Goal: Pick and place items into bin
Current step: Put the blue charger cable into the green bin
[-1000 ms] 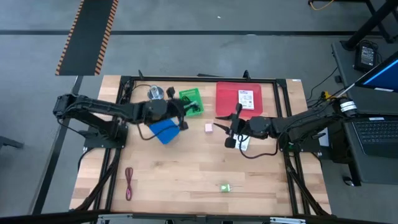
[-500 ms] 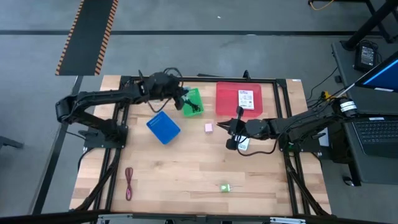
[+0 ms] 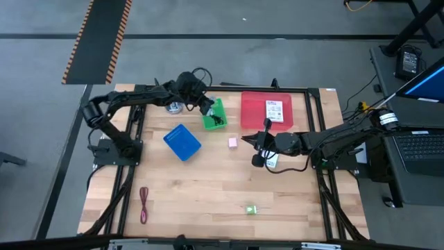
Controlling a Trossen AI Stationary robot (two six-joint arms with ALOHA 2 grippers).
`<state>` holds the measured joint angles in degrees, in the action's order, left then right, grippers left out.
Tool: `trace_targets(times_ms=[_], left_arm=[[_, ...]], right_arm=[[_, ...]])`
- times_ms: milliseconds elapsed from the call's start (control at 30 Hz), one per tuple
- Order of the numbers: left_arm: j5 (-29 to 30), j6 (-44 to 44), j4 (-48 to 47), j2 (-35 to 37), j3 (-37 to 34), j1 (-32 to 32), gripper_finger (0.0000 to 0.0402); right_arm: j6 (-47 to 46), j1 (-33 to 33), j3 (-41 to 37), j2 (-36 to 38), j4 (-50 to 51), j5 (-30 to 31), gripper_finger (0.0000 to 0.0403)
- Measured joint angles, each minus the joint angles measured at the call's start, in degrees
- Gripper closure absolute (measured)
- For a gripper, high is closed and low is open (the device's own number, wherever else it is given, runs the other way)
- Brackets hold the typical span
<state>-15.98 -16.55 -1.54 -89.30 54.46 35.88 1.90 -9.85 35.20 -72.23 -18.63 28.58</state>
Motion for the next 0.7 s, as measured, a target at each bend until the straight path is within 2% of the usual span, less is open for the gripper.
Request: trace_targets(times_ms=[467, 700], left_arm=[[0.6, -1.5, -0.6, -7.3, 0.1, -0.7, 0.0379], [0.7, -0.7, 0.4, -7.4, 0.1, -1.0, 0.0352]], right_arm=[[-0.2, 0.0, 0.0, 0.0, 1.0, 0.0, 0.0403], [-0.2, 0.0, 0.0, 0.0, 1.2, 0.0, 0.0403]])
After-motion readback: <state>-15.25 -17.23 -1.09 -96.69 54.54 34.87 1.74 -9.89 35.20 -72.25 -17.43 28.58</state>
